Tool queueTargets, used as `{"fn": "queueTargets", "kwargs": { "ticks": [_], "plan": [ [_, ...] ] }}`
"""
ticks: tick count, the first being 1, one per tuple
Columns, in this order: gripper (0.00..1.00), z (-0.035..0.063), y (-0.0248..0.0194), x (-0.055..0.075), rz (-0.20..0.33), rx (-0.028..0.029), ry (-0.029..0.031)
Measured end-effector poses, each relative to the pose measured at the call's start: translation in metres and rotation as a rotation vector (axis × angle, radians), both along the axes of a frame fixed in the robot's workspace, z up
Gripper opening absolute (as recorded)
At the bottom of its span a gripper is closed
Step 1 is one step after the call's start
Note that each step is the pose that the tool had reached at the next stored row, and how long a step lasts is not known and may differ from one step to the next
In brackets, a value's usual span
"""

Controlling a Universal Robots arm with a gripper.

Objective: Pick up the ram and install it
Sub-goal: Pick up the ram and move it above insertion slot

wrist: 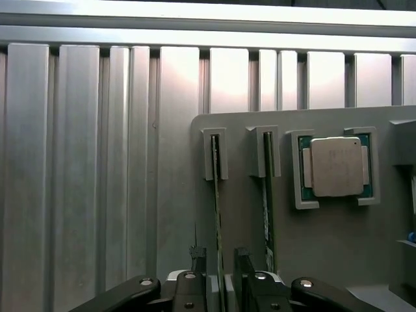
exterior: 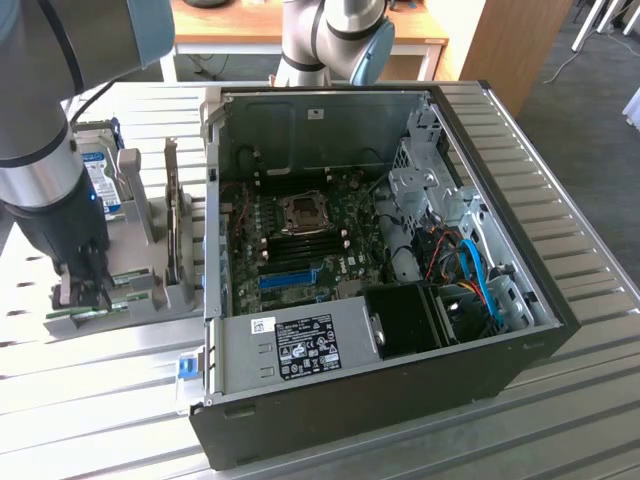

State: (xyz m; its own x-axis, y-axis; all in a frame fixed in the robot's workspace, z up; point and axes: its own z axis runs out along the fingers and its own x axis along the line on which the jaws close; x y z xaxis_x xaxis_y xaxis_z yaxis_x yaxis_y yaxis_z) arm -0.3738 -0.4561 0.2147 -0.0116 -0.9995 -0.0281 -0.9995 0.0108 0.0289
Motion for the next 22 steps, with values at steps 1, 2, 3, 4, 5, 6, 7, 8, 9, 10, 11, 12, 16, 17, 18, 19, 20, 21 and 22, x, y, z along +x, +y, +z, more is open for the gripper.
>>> {"fn": "queueTargets", "kwargs": {
  "ticks": [1,2,3,4,5,6,7,8,9,10,11,12,16,17,18,19,20,21,22],
  "plan": [
    [0.31,-0.0008,0.0000,0.0000,0.000,0.0001,-0.0001],
    [0.31,-0.0016,0.0000,0.0000,0.000,0.0000,-0.0001],
    [0.31,-0.0023,0.0000,0.0000,0.000,0.0000,0.0000],
    [0.31,-0.0031,0.0000,0.0000,0.000,0.0000,-0.0001],
    [0.31,-0.0039,0.0000,0.0000,0.000,0.0000,0.0000],
    [0.31,-0.0048,0.0000,0.0000,0.000,0.0000,0.0000],
    [0.31,-0.0055,0.0000,0.0000,0.000,0.0000,0.0000],
    [0.31,-0.0054,0.0000,0.0000,0.000,-0.0001,0.0002],
    [0.31,-0.0054,0.0000,0.0000,0.000,-0.0001,0.0001],
    [0.31,-0.0054,0.0000,0.0000,0.000,-0.0001,0.0000],
    [0.31,-0.0054,0.0000,0.0000,0.000,-0.0001,0.0001],
    [0.31,-0.0055,0.0000,0.0000,0.000,-0.0001,0.0000],
    [0.31,-0.0058,0.0006,0.0000,0.000,0.0000,-0.0001],
    [0.31,-0.0058,0.0006,0.0000,0.000,0.0000,-0.0001],
    [0.31,-0.0058,0.0006,0.0000,0.000,0.0000,0.0000],
    [0.31,-0.0058,0.0006,0.0000,0.000,0.0000,0.0000],
    [0.31,-0.0057,0.0006,0.0000,0.000,-0.0001,0.0000],
    [0.31,-0.0061,0.0006,0.0000,0.000,-0.0001,0.0000],
    [0.31,-0.0071,0.0007,0.0001,0.000,0.0002,-0.0002]
  ]
}}
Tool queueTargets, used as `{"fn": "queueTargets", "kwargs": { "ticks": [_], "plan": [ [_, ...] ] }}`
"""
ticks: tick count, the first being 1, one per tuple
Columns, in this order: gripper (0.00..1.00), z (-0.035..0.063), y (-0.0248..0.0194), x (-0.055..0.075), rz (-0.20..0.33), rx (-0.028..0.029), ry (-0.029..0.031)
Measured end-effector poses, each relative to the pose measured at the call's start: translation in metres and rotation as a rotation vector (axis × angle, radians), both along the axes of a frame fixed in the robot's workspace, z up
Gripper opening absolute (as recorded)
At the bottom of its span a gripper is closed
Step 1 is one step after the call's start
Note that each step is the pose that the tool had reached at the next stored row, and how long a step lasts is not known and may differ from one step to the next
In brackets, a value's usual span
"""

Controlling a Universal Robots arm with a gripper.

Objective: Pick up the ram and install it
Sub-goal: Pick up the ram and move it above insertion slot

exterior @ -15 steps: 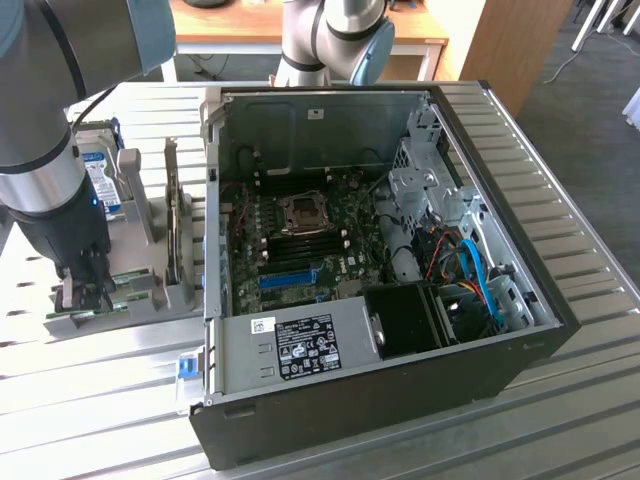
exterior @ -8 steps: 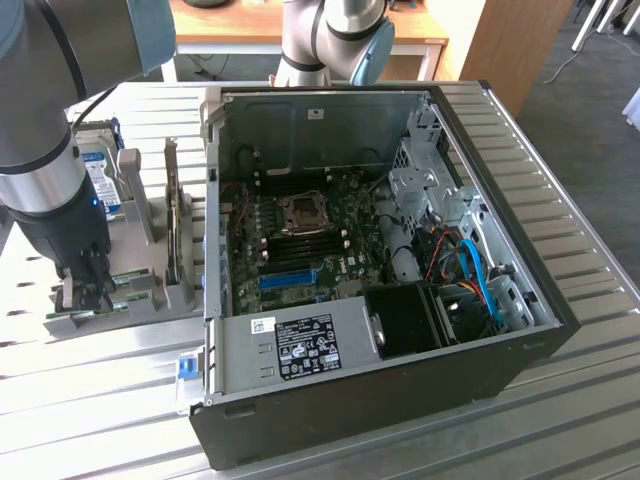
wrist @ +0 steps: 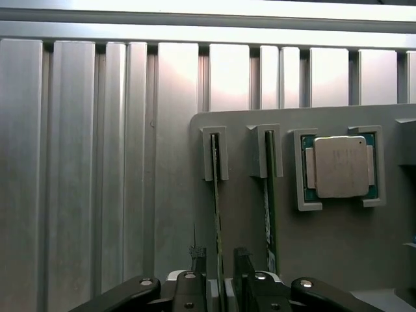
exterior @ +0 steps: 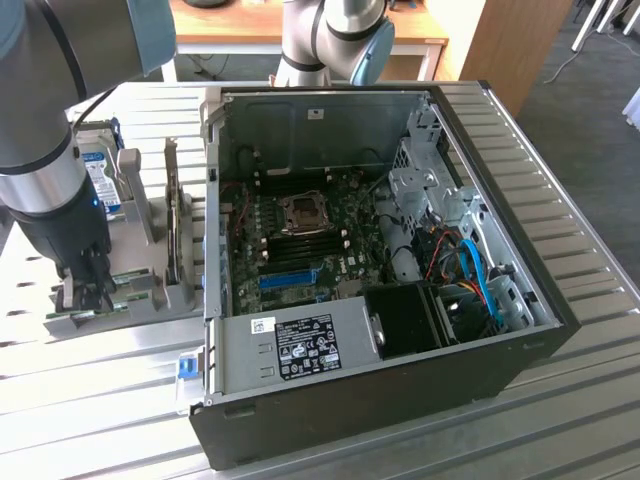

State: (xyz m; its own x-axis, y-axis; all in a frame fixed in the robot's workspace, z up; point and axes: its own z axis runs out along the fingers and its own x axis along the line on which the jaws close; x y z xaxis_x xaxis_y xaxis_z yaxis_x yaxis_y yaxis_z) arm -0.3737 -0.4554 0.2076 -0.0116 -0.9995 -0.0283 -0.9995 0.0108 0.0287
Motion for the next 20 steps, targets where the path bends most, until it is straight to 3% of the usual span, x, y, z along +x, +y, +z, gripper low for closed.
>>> {"fn": "queueTargets", "kwargs": {
  "ticks": [7,20],
  "plan": [
    [0.31,-0.0070,-0.0001,-0.0001,0.000,-0.0002,0.0001],
    [0.31,-0.0074,0.0000,0.0039,0.014,-0.0001,-0.0001]
  ]
}}
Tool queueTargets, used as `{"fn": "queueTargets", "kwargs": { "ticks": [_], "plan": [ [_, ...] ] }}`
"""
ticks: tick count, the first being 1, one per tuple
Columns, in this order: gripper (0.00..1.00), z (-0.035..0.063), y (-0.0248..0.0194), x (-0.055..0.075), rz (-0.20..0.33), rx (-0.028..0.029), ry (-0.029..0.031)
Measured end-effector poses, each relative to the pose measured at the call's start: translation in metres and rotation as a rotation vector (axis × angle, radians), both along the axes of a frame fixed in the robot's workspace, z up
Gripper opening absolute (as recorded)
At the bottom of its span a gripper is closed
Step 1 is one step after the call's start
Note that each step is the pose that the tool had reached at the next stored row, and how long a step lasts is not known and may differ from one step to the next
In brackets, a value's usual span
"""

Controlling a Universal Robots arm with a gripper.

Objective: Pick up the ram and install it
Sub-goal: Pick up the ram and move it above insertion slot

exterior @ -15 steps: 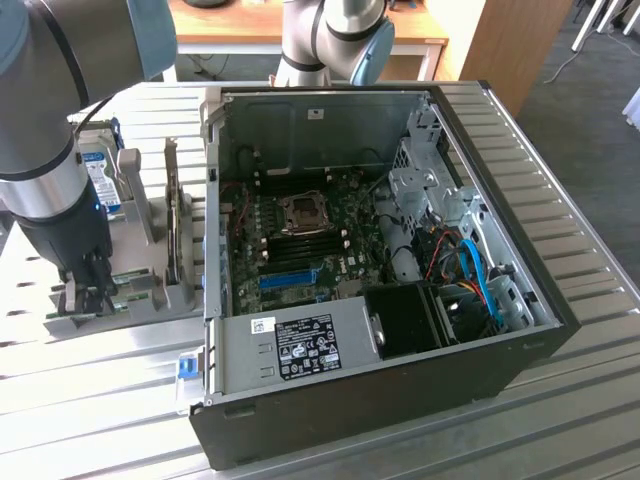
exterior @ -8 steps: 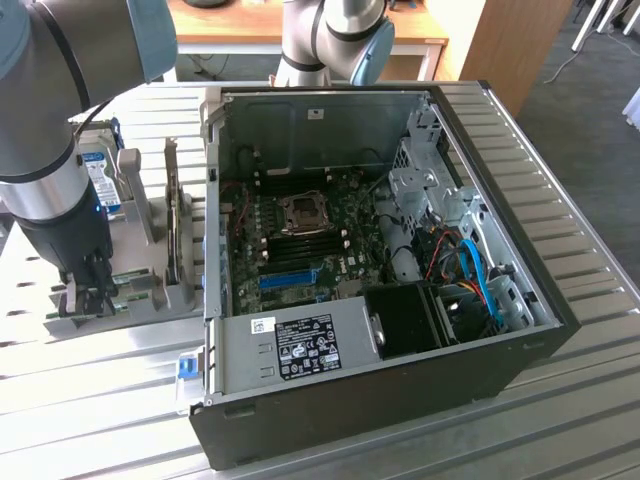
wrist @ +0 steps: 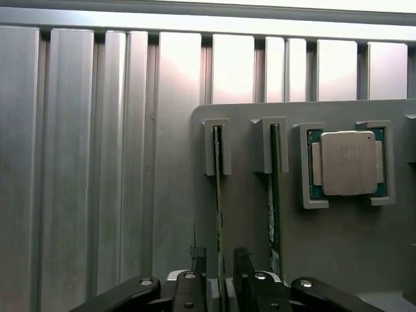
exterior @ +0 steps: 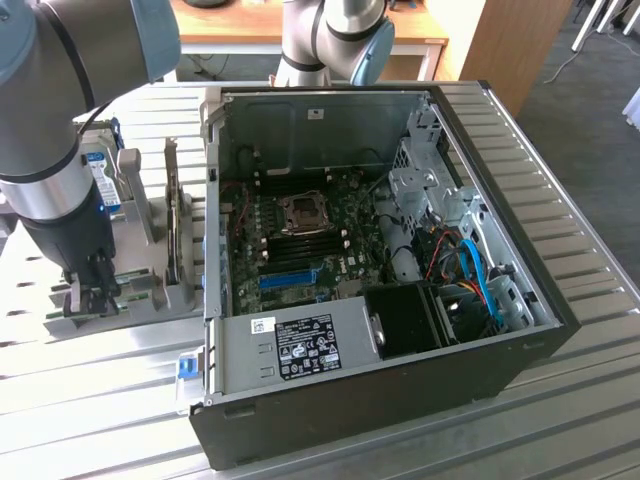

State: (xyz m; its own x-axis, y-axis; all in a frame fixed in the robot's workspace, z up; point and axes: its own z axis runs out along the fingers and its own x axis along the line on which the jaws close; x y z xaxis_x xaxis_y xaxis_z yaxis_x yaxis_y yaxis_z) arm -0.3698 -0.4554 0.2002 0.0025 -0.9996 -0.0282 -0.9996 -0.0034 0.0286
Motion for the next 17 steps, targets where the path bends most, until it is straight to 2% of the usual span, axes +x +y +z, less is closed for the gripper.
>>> {"fn": "queueTargets", "kwargs": {
  "ticks": [17],
  "plan": [
    [0.31,-0.0003,-0.0001,0.0006,0.037,-0.0001,0.0001]
  ]
}}
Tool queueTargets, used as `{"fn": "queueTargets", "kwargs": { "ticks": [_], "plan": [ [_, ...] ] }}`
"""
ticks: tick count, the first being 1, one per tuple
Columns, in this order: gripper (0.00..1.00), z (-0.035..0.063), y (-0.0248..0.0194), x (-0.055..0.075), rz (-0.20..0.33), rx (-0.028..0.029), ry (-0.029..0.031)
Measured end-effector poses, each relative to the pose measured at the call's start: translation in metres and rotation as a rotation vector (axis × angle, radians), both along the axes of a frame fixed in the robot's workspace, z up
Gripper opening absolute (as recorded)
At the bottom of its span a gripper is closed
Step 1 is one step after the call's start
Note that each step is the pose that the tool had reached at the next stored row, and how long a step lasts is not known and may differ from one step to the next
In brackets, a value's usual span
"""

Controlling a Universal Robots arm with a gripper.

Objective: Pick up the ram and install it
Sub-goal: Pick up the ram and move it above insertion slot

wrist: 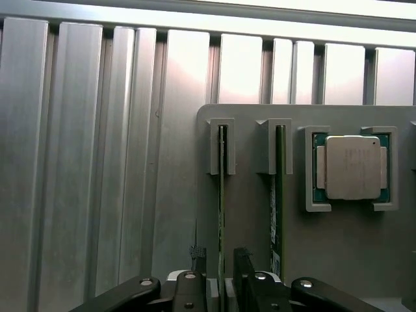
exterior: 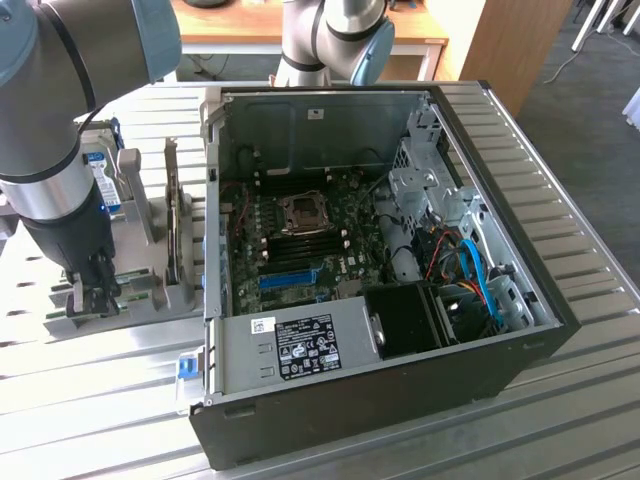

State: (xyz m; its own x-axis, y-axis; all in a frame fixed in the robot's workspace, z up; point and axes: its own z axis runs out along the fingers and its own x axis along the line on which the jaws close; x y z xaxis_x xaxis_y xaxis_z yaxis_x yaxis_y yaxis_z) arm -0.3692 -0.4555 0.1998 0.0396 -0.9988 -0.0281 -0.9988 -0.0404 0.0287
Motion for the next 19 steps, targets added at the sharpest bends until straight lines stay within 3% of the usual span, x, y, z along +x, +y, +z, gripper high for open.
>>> {"fn": "queueTargets", "kwargs": {
  "ticks": [19],
  "plan": [
    [0.31,-0.0002,0.0001,0.0025,0.006,0.0001,0.0000]
  ]
}}
